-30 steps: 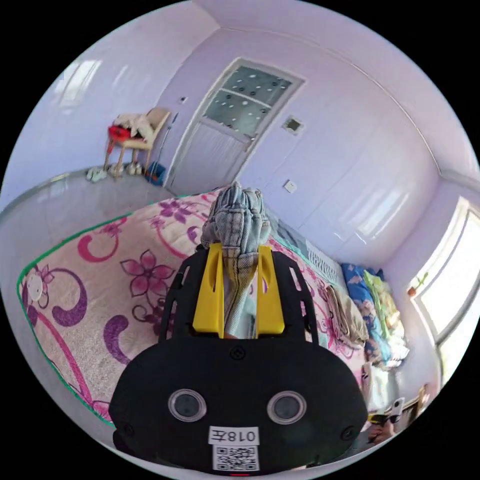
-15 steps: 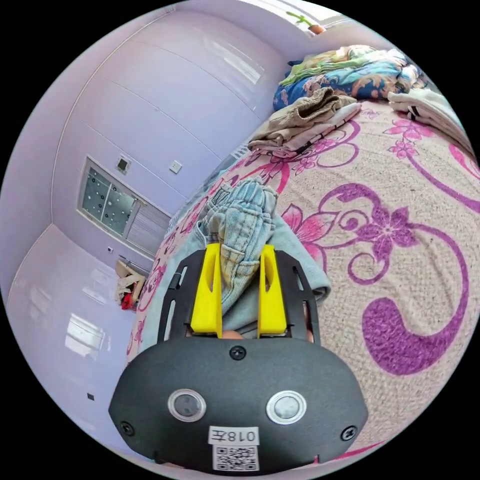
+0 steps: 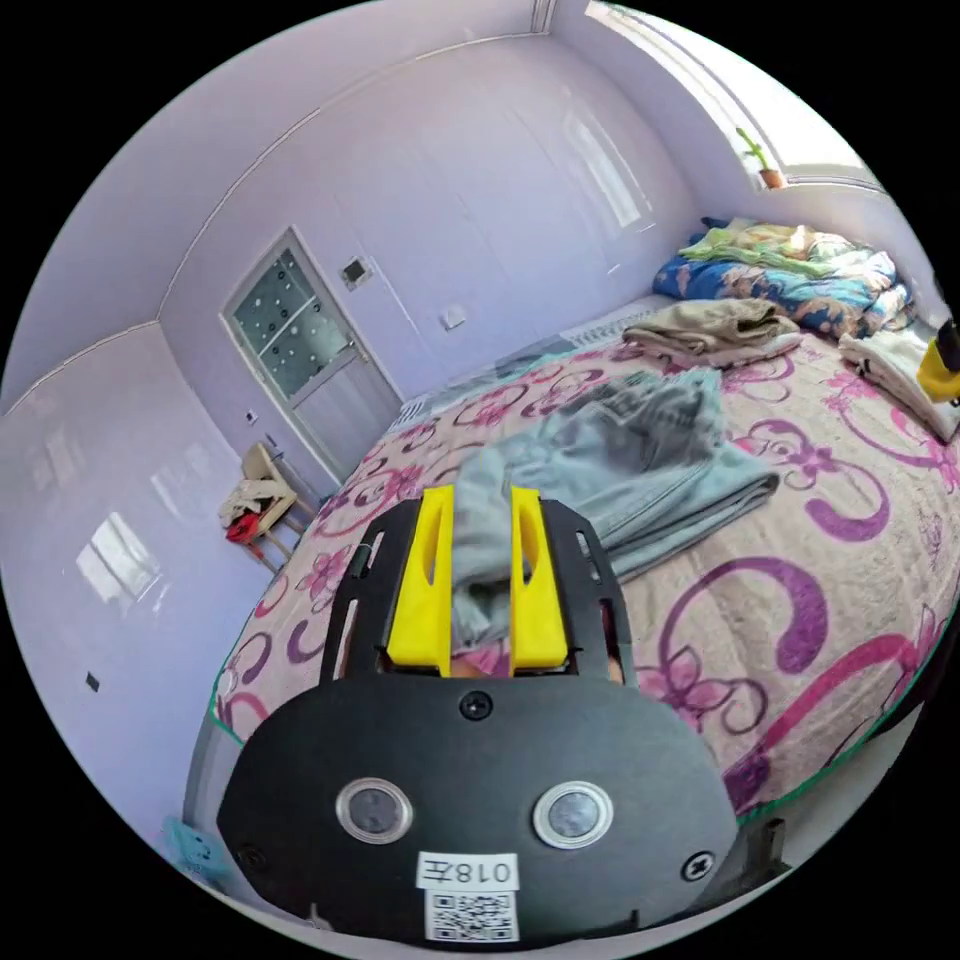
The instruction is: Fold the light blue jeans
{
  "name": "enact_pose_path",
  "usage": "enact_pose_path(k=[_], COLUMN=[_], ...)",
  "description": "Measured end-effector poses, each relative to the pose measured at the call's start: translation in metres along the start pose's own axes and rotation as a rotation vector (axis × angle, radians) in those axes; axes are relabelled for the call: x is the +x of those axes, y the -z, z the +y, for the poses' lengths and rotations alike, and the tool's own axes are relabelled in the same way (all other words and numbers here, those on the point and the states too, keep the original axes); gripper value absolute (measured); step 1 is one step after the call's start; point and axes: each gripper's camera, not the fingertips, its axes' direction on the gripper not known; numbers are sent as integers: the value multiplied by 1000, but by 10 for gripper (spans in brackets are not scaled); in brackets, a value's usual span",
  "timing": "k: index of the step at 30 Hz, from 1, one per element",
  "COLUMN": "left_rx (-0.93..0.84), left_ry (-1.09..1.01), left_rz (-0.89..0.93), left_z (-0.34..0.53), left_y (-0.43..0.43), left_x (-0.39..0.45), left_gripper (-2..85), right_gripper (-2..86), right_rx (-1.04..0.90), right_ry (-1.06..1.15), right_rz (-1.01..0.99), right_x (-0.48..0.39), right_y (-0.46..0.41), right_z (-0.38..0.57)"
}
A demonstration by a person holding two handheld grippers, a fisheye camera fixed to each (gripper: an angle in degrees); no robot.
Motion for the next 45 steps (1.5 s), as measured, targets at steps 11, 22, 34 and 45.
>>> enact_pose_path(k=[11,22,34,45], left_rx=[-446,-367,-136,-546], left_ry=[-124,-284,590,583], left_rz=[146,295,757,827], left_z=[9,31,47,9], left_y=[-111,-133,-216,-388], left_x=[-79,-167,-411,-416], left_gripper=[85,77,125,138], right_gripper=[70,46,183,165], right_rx=[-235,-277,-51,-196], right_ry=[401,292,47,-45], right_rz=[465,444,169,193], right_x=[-74,-13,39,89], right_y=[-205,-194,-145,-180], right_z=[-162,-173,-247,-296])
